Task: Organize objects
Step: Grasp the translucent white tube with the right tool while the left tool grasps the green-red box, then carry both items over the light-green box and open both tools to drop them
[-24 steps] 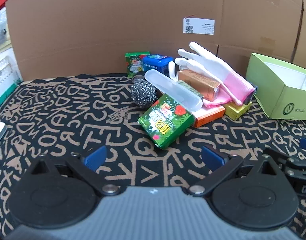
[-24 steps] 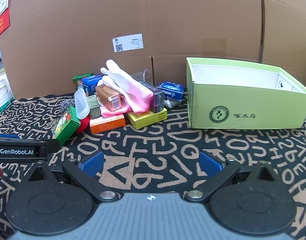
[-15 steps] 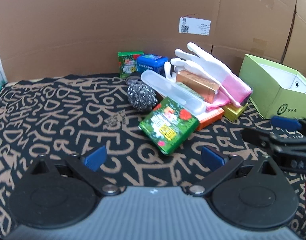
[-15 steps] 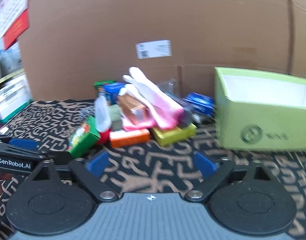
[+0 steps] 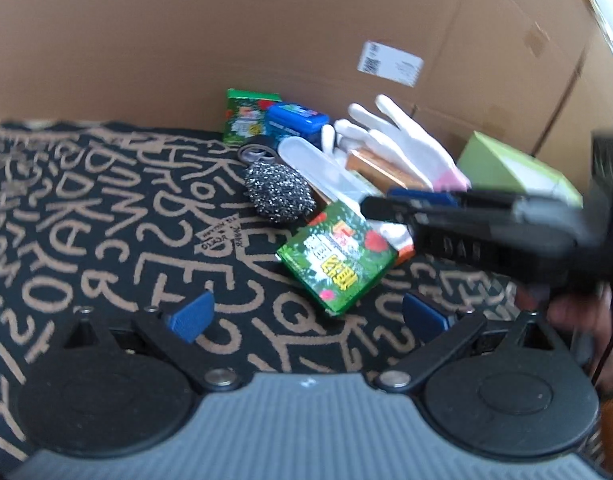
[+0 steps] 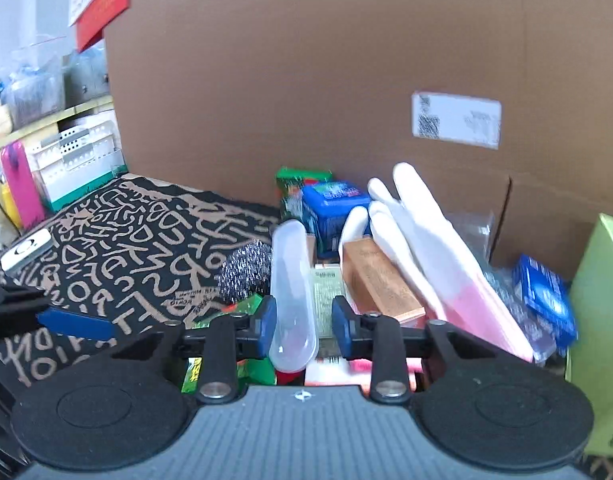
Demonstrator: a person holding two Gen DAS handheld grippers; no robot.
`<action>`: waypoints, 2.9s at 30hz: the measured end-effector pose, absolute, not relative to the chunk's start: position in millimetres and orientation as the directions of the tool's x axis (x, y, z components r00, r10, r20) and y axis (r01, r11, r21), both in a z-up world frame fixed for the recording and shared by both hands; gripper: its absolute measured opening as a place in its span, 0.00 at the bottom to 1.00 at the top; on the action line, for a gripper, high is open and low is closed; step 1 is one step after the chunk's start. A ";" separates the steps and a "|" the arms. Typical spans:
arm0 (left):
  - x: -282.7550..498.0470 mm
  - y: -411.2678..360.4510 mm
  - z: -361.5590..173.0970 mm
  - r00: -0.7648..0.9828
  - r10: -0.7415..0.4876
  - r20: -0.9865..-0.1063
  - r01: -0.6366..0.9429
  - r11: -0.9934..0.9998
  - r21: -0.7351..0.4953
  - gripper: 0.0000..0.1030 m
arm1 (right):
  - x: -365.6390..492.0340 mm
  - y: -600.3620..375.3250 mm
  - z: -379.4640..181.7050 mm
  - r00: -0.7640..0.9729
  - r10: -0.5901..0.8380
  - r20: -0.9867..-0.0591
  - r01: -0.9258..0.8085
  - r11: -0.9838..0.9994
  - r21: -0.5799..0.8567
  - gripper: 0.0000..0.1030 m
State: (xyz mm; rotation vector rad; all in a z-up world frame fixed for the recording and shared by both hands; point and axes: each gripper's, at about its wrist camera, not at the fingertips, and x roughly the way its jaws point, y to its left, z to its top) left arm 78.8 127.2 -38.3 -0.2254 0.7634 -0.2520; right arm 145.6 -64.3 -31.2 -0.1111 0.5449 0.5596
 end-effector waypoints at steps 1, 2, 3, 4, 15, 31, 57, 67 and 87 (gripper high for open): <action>82.8 130.3 -38.5 0.691 -0.312 -0.652 0.119 0.939 -0.323 1.00 | 143.0 -63.6 -30.6 0.711 0.474 -0.519 -0.536 0.843 0.035 0.26; 86.3 132.4 -39.0 0.686 -0.311 -0.658 0.091 0.934 -0.346 1.00 | 139.1 -64.2 -29.8 0.709 0.479 -0.517 -0.543 0.839 0.033 0.17; 90.2 132.6 -39.7 0.681 -0.307 -0.664 0.064 0.929 -0.364 1.00 | 134.4 -68.1 -28.8 0.710 0.485 -0.511 -0.545 0.838 0.039 0.08; 94.4 131.3 -40.8 0.679 -0.307 -0.667 0.046 0.924 -0.379 1.00 | 131.8 -69.8 -29.3 0.717 0.473 -0.512 -0.538 0.842 0.024 0.05; 129.1 101.6 -55.1 0.687 -0.197 -0.700 0.014 0.966 -0.258 0.81 | 109.7 -96.8 -36.1 0.739 0.417 -0.529 -0.490 0.872 0.002 0.10; 91.9 125.7 -45.7 0.631 -0.227 -0.741 -0.008 0.954 -0.299 0.95 | 91.8 -67.6 -55.6 0.696 0.358 -0.623 -0.527 0.843 -0.104 0.30; 74.5 57.3 -18.3 0.678 -0.213 -0.704 0.179 0.976 -0.122 0.80 | 60.3 -123.4 -41.2 0.729 0.430 -0.533 -0.473 0.879 0.062 0.30; 101.1 -49.6 55.9 0.657 -0.497 -0.567 0.466 0.859 -0.212 0.80 | 56.6 -214.0 19.9 0.868 0.301 -0.396 -0.317 0.948 0.026 0.30; 236.0 -199.7 7.0 0.603 -0.511 -0.613 0.508 0.838 -0.199 0.81 | 216.1 -301.2 -0.1 0.801 0.087 -0.592 -0.194 0.974 -0.119 0.30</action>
